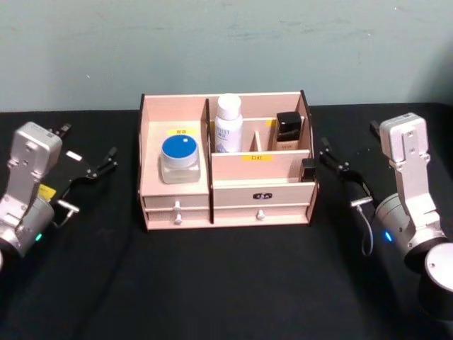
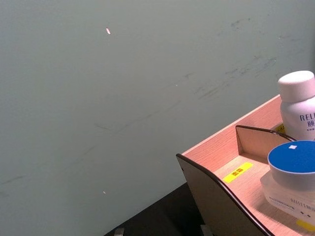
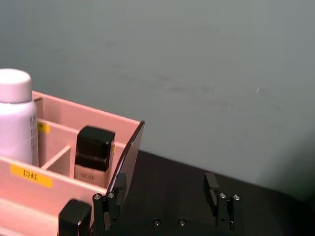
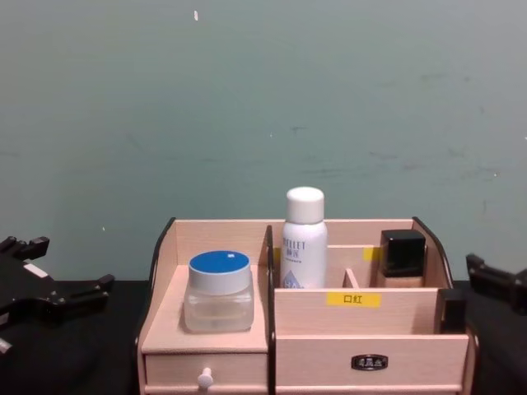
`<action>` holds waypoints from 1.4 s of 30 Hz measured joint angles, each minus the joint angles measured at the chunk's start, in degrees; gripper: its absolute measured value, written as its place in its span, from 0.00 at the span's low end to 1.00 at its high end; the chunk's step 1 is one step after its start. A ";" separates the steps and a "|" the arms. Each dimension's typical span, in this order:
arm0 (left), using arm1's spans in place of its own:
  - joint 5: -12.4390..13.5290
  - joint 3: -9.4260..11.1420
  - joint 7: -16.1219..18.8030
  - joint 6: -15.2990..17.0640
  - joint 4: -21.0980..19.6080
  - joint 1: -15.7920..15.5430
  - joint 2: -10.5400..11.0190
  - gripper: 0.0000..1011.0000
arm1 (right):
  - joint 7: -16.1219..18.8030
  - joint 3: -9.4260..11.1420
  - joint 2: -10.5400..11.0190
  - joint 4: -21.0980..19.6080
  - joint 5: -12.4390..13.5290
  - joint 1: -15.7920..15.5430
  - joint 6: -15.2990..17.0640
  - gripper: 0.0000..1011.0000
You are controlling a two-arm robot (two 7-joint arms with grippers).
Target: Pick up the facial cleanser and watermelon frost from the table and place them into the tiered storage box.
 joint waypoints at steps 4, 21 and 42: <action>0.00 0.00 0.00 0.00 0.00 0.00 0.00 0.99 | -0.07 -0.01 0.01 -0.02 0.00 0.00 -0.09 0.99; 0.00 0.00 0.00 0.00 0.00 0.00 0.00 0.99 | -0.46 -0.11 0.09 -0.12 0.00 -0.03 -0.49 0.99; 0.00 0.00 0.00 0.00 0.00 0.00 0.00 0.99 | -0.59 -0.12 0.11 -0.17 0.00 -0.03 -0.63 0.99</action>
